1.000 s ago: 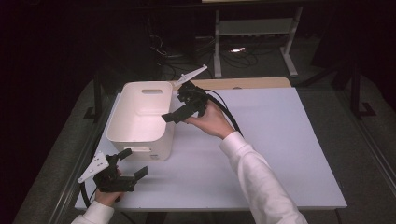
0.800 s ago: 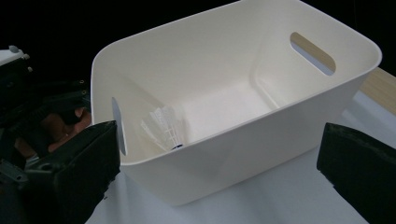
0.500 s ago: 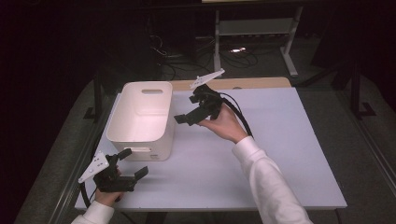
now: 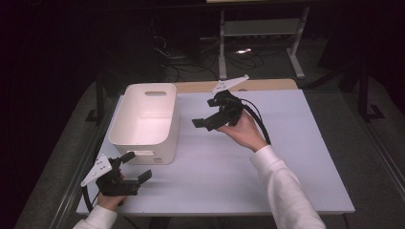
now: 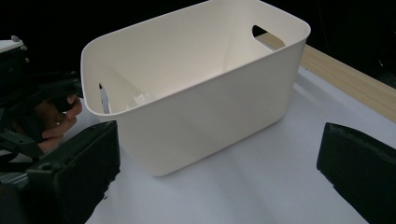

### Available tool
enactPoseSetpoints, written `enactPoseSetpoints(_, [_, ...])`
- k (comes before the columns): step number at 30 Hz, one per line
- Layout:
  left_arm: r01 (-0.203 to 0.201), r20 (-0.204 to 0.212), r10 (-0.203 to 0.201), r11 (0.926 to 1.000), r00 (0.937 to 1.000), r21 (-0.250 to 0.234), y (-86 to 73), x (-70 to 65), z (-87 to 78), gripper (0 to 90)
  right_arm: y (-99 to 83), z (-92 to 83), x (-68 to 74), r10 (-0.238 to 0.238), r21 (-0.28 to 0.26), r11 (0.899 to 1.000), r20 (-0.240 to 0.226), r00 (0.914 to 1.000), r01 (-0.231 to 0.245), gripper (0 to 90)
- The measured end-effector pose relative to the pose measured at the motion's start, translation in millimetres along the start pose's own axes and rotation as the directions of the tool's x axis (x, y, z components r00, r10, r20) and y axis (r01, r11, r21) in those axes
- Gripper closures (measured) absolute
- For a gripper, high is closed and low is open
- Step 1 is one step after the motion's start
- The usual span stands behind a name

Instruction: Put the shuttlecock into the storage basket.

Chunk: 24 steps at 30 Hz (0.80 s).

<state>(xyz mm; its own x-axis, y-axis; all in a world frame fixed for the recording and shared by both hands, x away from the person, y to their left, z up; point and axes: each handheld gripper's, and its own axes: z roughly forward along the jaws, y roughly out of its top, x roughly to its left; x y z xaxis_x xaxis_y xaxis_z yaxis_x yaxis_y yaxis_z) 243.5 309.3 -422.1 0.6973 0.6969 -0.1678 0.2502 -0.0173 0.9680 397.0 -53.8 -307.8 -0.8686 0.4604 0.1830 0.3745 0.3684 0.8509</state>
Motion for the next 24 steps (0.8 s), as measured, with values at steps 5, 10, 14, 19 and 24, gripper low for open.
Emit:
enactPoseSetpoints(5, [-0.001,-0.003,0.001,1.0,1.0,-0.002,-0.1,-0.4,0.3,0.0,-7.0,-6.2,-1.5,0.006,0.002,1.0,0.008,1.0,-0.006,0.0])
enactPoseSetpoints(10, [0.002,-0.011,-0.002,1.0,0.9999,-0.007,0.4,-0.6,-0.6,0.0,-13.4,-12.1,-4.1,0.008,-0.005,1.0,0.017,0.9998,-0.008,0.0])
enactPoseSetpoints(14, [0.002,-0.01,-0.002,1.0,0.9999,-0.008,0.3,-0.7,-0.2,0.0,-17.7,-16.1,-5.1,0.006,-0.029,1.0,0.021,0.9998,-0.005,0.0])
enactPoseSetpoints(19, [0.0,-0.01,0.0,1.0,1.0,-0.008,0.4,-0.7,-0.2,0.0,-23.2,-19.4,-6.5,0.01,-0.041,0.999,0.018,0.9998,-0.009,0.0])
enactPoseSetpoints(24, [-0.001,-0.01,0.001,0.9999,1.0,-0.015,0.6,-1.1,-0.3,0.0,-29.8,-21.7,-8.2,0.011,-0.039,0.999,0.021,0.9997,-0.01,0.0])
